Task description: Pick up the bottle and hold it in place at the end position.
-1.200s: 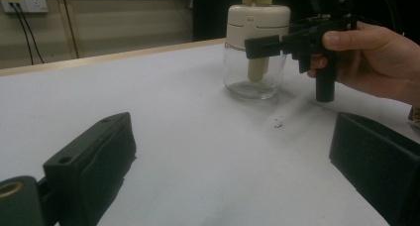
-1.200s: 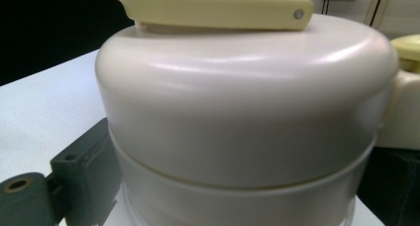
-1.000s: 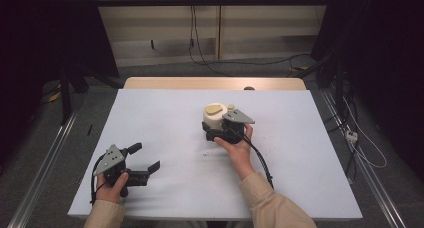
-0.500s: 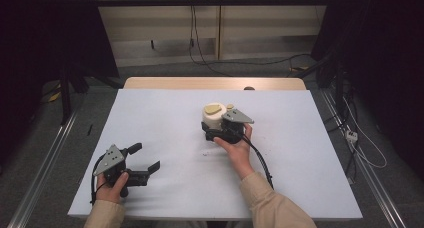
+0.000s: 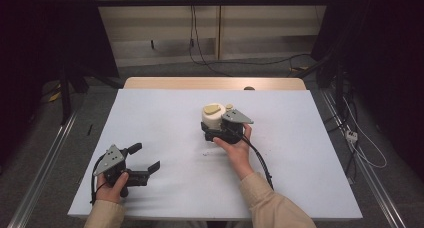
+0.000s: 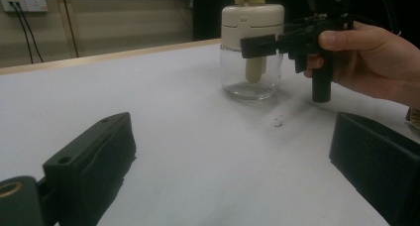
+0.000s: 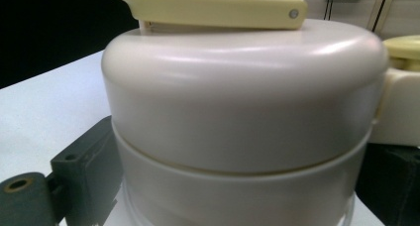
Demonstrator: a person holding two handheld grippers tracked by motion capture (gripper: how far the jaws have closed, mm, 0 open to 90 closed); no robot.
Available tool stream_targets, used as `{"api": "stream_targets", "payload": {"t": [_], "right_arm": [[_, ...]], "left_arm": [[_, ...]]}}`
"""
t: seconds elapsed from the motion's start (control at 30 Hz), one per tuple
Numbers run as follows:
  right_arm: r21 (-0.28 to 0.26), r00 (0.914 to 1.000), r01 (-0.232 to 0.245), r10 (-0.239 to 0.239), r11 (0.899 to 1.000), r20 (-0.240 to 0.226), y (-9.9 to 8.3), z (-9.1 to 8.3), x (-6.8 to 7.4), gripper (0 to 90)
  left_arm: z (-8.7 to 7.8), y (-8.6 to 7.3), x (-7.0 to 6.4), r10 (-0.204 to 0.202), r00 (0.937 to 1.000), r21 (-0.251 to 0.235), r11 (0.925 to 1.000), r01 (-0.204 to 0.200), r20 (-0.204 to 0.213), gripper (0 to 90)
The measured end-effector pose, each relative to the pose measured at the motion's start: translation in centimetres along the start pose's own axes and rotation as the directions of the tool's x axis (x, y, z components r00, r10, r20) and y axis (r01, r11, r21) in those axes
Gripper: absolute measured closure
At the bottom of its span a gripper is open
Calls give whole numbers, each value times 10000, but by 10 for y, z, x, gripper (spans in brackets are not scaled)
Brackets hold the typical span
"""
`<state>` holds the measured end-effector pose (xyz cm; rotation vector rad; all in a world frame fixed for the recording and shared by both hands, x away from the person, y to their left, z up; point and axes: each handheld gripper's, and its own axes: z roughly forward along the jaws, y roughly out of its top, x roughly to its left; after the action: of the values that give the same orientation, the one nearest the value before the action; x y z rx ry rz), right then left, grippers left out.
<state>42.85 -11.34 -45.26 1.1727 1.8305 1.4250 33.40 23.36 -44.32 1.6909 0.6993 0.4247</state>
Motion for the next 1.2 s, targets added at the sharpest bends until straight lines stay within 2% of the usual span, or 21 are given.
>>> {"api": "stream_targets", "payload": {"t": [0.37,0.5,0.57,0.67,0.73,1.03,1.2], "right_arm": [[-135,9999,102,-102,9999,20,2,5,1,59],[-245,9995,315,-314,9992,32,5,7,3,60],[-298,9996,270,-268,9992,88,5,8,3,60],[-313,10000,-37,38,9995,32,4,11,1,60],[-273,9999,60,-57,9996,100,2,13,0,60],[-347,9999,117,-121,9993,-89,1,18,0,61],[-107,9995,216,-218,9997,-218,1,15,-1,59]], "left_arm": [[0,0,0,-38,10000,5,10000,38,-34,33],[0,-1,1,-96,9999,-4,10000,95,-55,33],[0,-1,1,-135,9999,-24,9999,134,-59,33],[0,-1,0,-123,9999,1,9999,123,-9,33],[0,-1,-1,-104,9999,12,9999,104,-16,33],[1,-2,-1,-151,9999,51,9999,151,-24,32],[1,-2,-2,-103,9999,64,9999,103,-9,33]]}}
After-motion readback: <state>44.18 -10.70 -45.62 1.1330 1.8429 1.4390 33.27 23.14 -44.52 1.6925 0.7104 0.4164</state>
